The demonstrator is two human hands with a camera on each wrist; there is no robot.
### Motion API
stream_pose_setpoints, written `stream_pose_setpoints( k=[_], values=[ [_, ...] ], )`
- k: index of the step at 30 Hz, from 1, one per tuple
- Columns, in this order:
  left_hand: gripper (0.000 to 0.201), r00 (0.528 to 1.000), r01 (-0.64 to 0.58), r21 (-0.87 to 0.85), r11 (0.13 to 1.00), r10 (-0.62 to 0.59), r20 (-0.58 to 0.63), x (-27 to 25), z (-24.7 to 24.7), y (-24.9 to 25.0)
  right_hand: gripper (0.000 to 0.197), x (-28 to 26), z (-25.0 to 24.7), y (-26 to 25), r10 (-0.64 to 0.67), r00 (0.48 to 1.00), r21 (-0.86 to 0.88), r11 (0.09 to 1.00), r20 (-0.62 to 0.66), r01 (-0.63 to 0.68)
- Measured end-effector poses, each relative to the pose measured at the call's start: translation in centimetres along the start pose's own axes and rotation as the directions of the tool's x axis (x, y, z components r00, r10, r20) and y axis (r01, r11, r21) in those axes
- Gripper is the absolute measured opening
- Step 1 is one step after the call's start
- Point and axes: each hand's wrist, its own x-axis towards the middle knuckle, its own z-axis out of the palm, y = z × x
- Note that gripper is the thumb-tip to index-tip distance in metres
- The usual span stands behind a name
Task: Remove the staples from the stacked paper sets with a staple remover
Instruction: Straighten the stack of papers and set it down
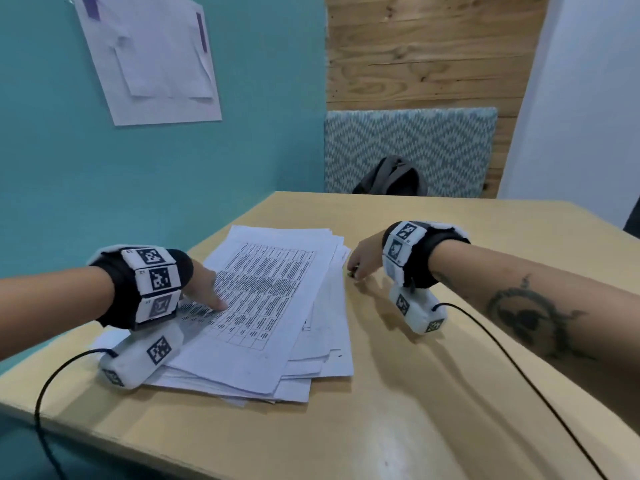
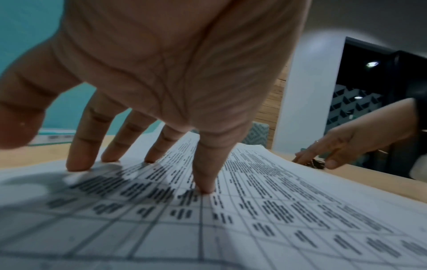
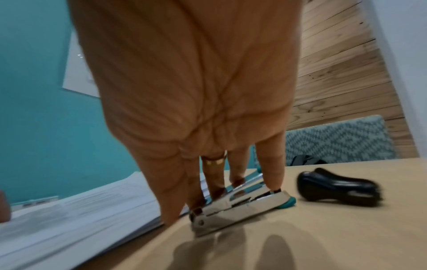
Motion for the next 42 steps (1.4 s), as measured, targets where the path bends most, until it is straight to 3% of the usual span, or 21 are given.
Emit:
stream_pose_setpoints(
  k=[3, 5, 7, 8, 11, 12, 14, 16, 21, 26, 28, 31, 36, 39, 42],
  values=[
    [0.068, 0.998, -0.016, 0.078, 0.997, 0.011, 0.056, 0.0, 0.1, 1.7, 0.041, -1.1, -0.3, 2.2, 0.138, 0.981, -0.099, 0.987, 0.137, -0.125],
    [0.068, 0.996, -0.064, 0.12, 0.991, 0.056, 0.066, 0.0, 0.3, 2.9, 0.047, -1.5, -0.1, 3.7, 0.166, 0.964, -0.135, 0.981, 0.206, -0.14],
    [0.068, 0.993, -0.09, 0.123, 0.988, 0.08, 0.087, 0.1, 0.1, 3.8, 0.051, -2.7, -0.4, 3.8, 0.201, 0.965, -0.103, 0.977, 0.169, -0.185],
    [0.068, 0.991, -0.088, 0.11, 0.99, 0.076, 0.107, 0.1, -0.1, 4.0, 0.051, -3.5, -0.5, 3.6, 0.214, 0.973, -0.059, 0.976, 0.085, -0.209],
    [0.064, 0.993, -0.031, -0.058, 0.998, 0.037, 0.108, 1.1, -1.3, 3.0, 0.038, -4.0, -0.2, 3.1, 0.205, 0.971, 0.104, 0.976, -0.125, -0.193],
    [0.062, 0.997, 0.001, -0.133, 0.991, 0.01, 0.08, 1.7, -1.7, 2.3, 0.036, -4.1, 0.1, 2.6, 0.217, 0.97, 0.213, 0.959, -0.114, -0.189],
    [0.052, 0.997, 0.069, -0.241, 0.968, -0.063, 0.035, 3.1, -2.0, 0.7, 0.04, -4.7, 0.8, 1.3, 0.231, 0.972, 0.424, 0.877, 0.042, -0.227],
    [0.045, 0.992, 0.124, -0.321, 0.939, -0.111, 0.058, 4.3, -1.8, -0.5, 0.05, -4.8, 1.6, 0.1, 0.194, 0.973, 0.4, 0.888, 0.122, -0.227],
    [0.053, 0.981, 0.173, -0.45, 0.876, -0.116, 0.153, 5.9, -0.8, -1.5, 0.049, -3.4, 2.2, -2.3, 0.169, 0.977, 0.32, 0.925, 0.132, -0.203],
    [0.064, 0.964, 0.178, -0.484, 0.857, -0.053, 0.261, 5.9, -0.7, -1.2, 0.049, -2.2, 2.1, -2.6, 0.119, 0.981, 0.497, 0.849, 0.152, -0.179],
    [0.076, 0.956, 0.185, -0.577, 0.795, -0.009, 0.294, 5.8, -0.6, -1.4, 0.048, -2.3, 1.8, -2.3, 0.139, 0.976, 0.553, 0.807, 0.166, -0.209],
    [0.055, 0.953, 0.231, -0.694, 0.682, -0.013, 0.304, 5.6, -0.3, -1.6, 0.043, -2.8, 1.5, -1.2, 0.205, 0.963, 0.646, 0.715, 0.173, -0.268],
    [0.054, 0.955, 0.189, -0.656, 0.731, 0.02, 0.297, 4.6, 0.4, -0.7, 0.034, -3.4, 3.0, 0.0, 0.257, 0.948, 0.719, 0.622, 0.186, -0.31],
    [0.042, 0.956, 0.181, -0.664, 0.726, 0.029, 0.293, 4.0, 0.6, 0.5, 0.031, -3.6, 3.5, -0.5, 0.269, 0.939, 0.743, 0.579, 0.214, -0.335],
    [0.039, 0.97, 0.135, -0.672, 0.728, 0.042, 0.24, 3.7, 0.8, 1.0, 0.03, -3.7, 3.3, -0.7, 0.311, 0.933, 0.737, 0.585, 0.18, -0.338]
  ],
)
